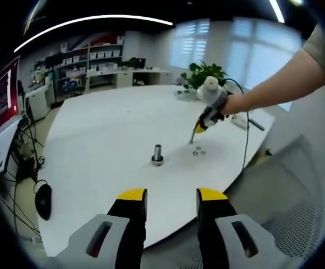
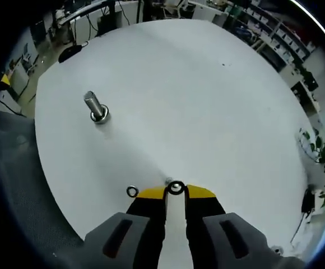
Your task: Place the washer onto the threaded stud by aligning its center hole with the stud, sliding it down to the base, and recovering from edge contact or off-axis alignment until the washer reaches the visible bottom stop.
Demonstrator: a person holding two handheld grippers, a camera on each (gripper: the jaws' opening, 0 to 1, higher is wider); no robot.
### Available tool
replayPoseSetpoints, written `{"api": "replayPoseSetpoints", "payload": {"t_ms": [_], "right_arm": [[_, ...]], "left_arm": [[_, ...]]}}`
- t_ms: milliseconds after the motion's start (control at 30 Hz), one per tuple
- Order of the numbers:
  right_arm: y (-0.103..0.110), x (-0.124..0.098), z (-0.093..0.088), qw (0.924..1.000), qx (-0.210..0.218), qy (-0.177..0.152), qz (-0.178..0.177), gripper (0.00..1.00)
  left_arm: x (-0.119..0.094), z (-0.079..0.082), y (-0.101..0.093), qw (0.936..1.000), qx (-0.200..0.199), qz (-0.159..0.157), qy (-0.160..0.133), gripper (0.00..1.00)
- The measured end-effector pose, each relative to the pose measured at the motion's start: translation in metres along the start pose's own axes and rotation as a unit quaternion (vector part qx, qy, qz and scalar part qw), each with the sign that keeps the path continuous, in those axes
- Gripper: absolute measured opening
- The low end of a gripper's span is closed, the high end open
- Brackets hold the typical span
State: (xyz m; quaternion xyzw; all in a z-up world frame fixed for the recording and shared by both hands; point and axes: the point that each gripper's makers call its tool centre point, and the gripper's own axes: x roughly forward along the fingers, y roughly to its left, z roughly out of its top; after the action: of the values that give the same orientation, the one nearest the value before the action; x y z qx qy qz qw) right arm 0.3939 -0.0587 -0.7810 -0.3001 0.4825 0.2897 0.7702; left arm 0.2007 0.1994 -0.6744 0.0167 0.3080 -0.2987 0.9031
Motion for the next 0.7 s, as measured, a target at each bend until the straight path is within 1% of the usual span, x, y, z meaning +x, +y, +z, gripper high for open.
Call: {"api": "replayPoseSetpoints", "payload": {"t_ms": [133,433,600,633,700], "right_arm": [[-0.002,0.006,-0.002,1.0,-0.001,0.006,0.004,0.14],[0.003,0.022,-0.007,0.9997,0.0,0.019,0.013,0.14],[0.015,0.027,-0.011,0.9995,0.004,0.026,0.016,0.14],[0.018,0.028,-0.012,0.9994,0.012,0.026,0.02,0.15],[0.022,0.029,-0.014,0.9993,0.015,0.026,0.022,0.15]], "left_arm": [[0.0,0.0,0.001,1.0,0.0,0.002,0.001,0.33],[0.001,-0.002,0.001,1.0,-0.002,0.002,0.006,0.32],[0.001,-0.004,0.001,0.9999,-0.002,0.002,0.011,0.32],[0.002,-0.005,0.001,0.9999,-0.001,0.002,0.012,0.32],[0.002,-0.005,0.001,0.9999,0.0,0.002,0.014,0.32]]}}
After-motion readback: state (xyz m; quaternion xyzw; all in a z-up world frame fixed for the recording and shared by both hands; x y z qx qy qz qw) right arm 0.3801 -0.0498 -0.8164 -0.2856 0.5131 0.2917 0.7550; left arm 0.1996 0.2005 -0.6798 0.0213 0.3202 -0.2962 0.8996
